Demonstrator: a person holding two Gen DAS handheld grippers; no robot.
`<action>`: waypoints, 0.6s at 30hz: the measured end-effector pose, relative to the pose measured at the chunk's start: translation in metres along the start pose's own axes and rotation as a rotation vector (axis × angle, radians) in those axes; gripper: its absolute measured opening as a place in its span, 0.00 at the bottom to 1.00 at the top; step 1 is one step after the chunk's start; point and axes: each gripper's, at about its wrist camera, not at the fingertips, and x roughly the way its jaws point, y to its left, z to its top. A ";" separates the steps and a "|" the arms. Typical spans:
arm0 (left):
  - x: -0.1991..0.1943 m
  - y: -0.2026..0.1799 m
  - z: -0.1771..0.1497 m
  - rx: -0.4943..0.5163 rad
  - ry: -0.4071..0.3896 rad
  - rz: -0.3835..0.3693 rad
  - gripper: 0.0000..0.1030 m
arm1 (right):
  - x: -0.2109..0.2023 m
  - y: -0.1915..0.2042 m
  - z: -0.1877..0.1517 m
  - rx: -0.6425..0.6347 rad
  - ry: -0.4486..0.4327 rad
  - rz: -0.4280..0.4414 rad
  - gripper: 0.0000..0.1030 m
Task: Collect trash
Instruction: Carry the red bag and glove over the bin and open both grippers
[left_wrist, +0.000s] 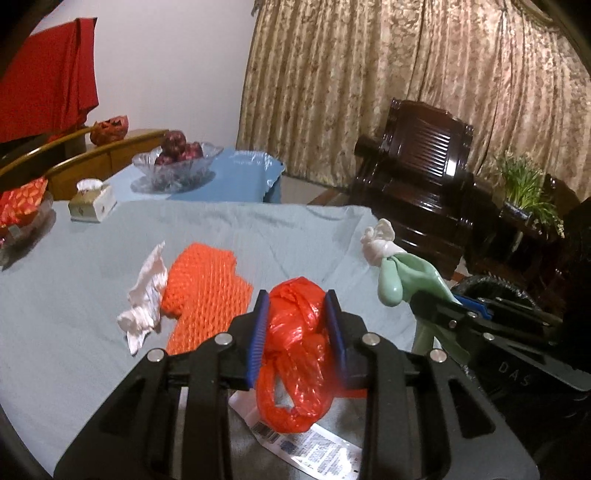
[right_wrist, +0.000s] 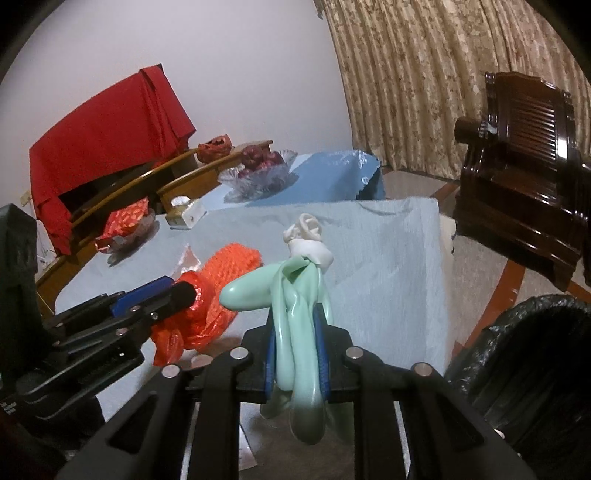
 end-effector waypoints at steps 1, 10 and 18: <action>-0.003 -0.002 0.002 0.003 -0.005 -0.001 0.28 | -0.005 0.001 0.002 -0.002 -0.008 0.000 0.17; -0.026 -0.017 0.012 0.016 -0.039 -0.015 0.28 | -0.044 -0.003 0.011 -0.003 -0.061 -0.020 0.17; -0.039 -0.055 0.017 0.051 -0.061 -0.078 0.28 | -0.089 -0.026 0.008 0.019 -0.103 -0.083 0.17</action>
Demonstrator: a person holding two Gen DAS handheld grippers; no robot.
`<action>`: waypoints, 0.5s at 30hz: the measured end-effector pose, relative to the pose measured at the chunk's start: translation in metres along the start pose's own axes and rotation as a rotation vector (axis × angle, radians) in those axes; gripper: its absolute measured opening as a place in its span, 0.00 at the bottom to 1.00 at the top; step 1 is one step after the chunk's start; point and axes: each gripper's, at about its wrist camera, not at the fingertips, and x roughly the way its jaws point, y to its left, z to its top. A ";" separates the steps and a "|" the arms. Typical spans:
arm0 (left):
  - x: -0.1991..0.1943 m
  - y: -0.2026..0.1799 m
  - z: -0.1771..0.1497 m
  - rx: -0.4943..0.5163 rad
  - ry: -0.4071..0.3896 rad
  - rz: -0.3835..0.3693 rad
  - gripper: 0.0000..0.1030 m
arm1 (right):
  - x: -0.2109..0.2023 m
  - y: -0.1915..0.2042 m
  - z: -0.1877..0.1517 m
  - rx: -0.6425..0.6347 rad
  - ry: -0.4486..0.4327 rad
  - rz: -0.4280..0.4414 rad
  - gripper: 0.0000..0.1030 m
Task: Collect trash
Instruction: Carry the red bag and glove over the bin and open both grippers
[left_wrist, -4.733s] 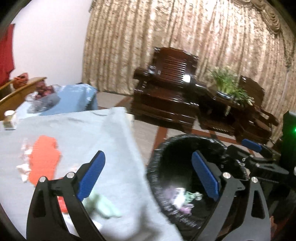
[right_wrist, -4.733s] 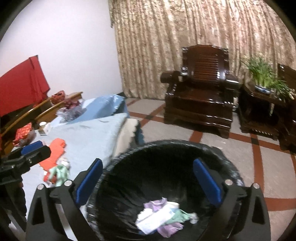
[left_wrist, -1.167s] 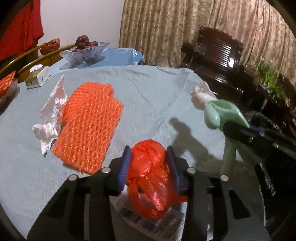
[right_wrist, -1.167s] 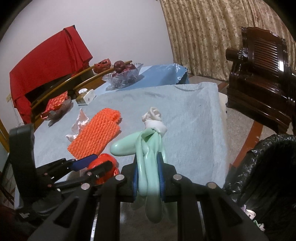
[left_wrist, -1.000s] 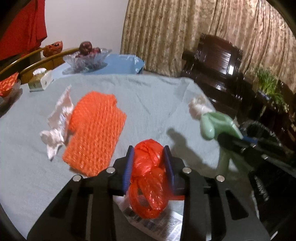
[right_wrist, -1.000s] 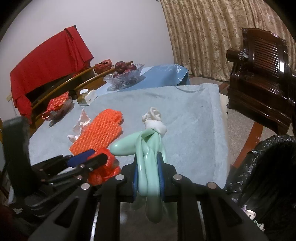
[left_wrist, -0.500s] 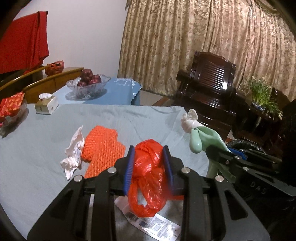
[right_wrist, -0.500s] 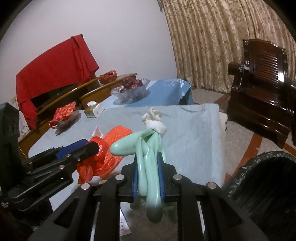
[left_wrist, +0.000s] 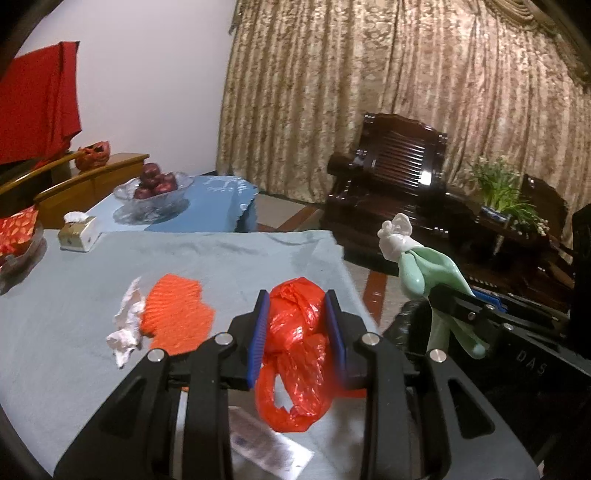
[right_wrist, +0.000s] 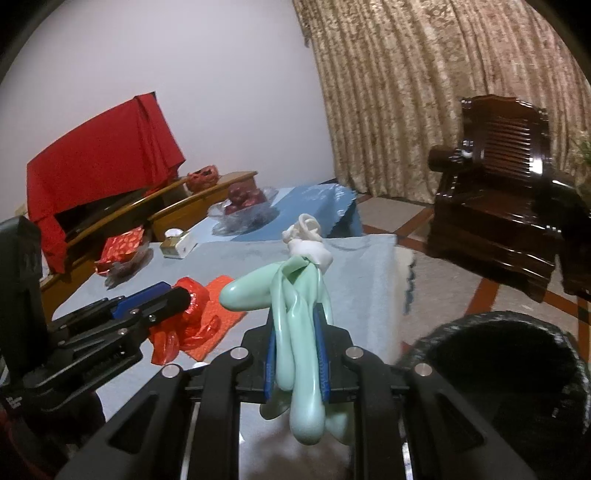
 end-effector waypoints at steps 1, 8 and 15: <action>0.000 -0.006 0.001 0.006 -0.002 -0.011 0.28 | -0.008 -0.006 0.000 0.004 -0.006 -0.013 0.17; 0.009 -0.057 0.000 0.048 0.008 -0.104 0.28 | -0.047 -0.048 -0.008 0.044 -0.030 -0.103 0.17; 0.030 -0.110 -0.007 0.081 0.032 -0.206 0.28 | -0.074 -0.092 -0.023 0.078 -0.015 -0.206 0.17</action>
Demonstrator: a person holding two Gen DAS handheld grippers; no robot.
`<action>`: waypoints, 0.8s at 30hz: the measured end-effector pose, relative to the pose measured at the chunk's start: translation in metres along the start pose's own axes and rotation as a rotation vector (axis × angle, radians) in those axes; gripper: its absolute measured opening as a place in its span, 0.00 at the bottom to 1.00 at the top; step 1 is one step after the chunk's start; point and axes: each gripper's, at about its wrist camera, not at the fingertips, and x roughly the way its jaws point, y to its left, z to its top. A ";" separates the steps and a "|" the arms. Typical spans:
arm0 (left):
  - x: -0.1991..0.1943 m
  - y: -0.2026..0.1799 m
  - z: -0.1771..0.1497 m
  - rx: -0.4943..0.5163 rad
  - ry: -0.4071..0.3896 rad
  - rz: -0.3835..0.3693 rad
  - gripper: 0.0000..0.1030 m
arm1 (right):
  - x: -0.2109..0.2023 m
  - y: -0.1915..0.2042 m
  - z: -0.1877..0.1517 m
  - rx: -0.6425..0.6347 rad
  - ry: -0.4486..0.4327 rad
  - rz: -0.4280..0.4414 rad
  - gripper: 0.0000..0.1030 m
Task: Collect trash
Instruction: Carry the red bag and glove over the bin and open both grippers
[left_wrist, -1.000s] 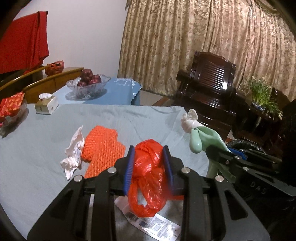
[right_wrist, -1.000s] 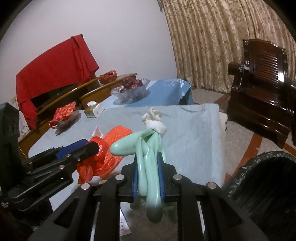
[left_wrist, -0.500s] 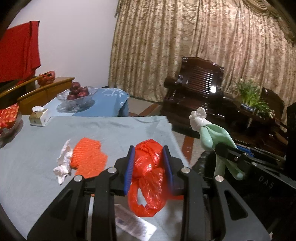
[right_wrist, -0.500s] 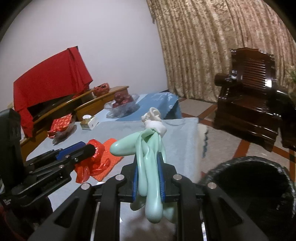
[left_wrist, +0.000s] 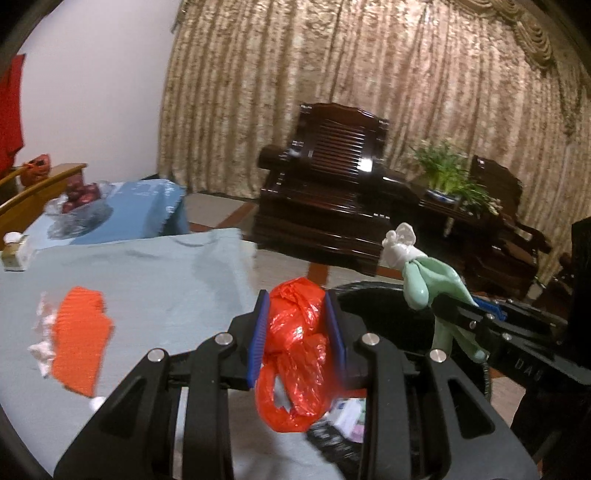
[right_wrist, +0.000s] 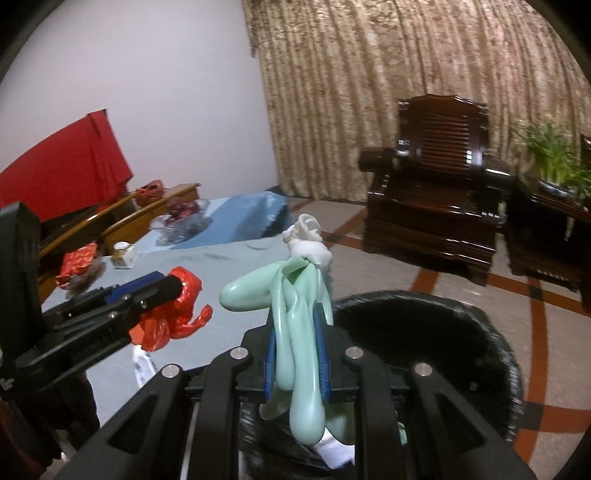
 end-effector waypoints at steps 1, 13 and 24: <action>0.004 -0.005 -0.001 0.004 0.003 -0.010 0.28 | -0.001 -0.007 -0.002 0.008 0.004 -0.017 0.17; 0.071 -0.059 -0.019 0.068 0.088 -0.110 0.28 | 0.018 -0.059 -0.034 0.067 0.097 -0.118 0.18; 0.083 -0.042 -0.014 0.010 0.112 -0.108 0.70 | 0.023 -0.074 -0.051 0.075 0.124 -0.195 0.73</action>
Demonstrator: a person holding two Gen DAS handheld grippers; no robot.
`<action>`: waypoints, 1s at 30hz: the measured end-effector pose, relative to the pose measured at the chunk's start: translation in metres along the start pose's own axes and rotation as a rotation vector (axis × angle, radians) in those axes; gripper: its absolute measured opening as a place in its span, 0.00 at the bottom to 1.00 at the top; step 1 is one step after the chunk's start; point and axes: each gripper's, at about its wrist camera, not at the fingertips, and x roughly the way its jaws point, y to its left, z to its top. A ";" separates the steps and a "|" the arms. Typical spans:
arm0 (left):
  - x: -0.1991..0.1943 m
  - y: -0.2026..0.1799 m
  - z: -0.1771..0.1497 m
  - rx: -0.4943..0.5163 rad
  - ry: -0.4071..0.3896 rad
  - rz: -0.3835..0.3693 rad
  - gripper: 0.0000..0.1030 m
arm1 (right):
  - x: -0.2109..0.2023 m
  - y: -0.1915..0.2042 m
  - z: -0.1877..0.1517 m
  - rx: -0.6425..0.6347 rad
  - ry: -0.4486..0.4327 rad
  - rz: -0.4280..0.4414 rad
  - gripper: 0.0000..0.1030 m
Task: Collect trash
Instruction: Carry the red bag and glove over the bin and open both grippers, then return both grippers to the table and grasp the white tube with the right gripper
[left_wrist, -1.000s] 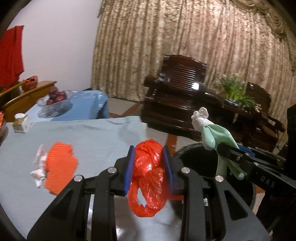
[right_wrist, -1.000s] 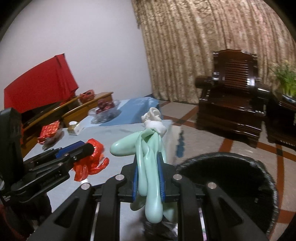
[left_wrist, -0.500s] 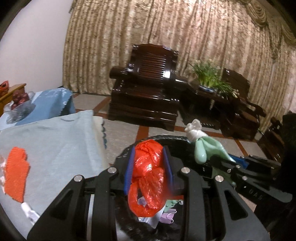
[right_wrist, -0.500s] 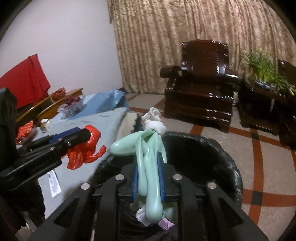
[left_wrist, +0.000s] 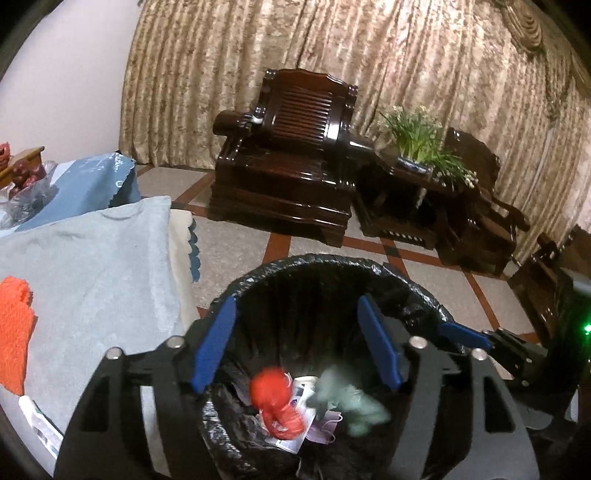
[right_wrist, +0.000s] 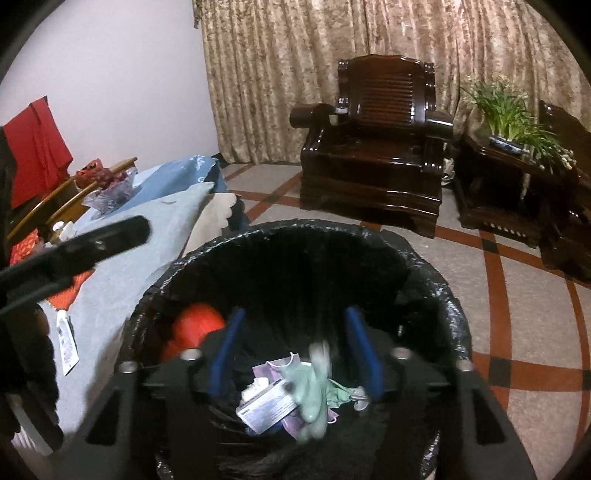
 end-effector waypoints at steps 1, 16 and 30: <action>-0.004 0.003 0.001 -0.005 -0.010 0.006 0.74 | -0.001 0.000 0.001 0.004 -0.002 -0.003 0.80; -0.098 0.078 -0.006 -0.071 -0.112 0.184 0.87 | -0.020 0.060 0.021 -0.031 -0.085 0.127 0.93; -0.206 0.201 -0.065 -0.203 -0.083 0.521 0.87 | -0.007 0.211 0.015 -0.229 -0.060 0.413 0.94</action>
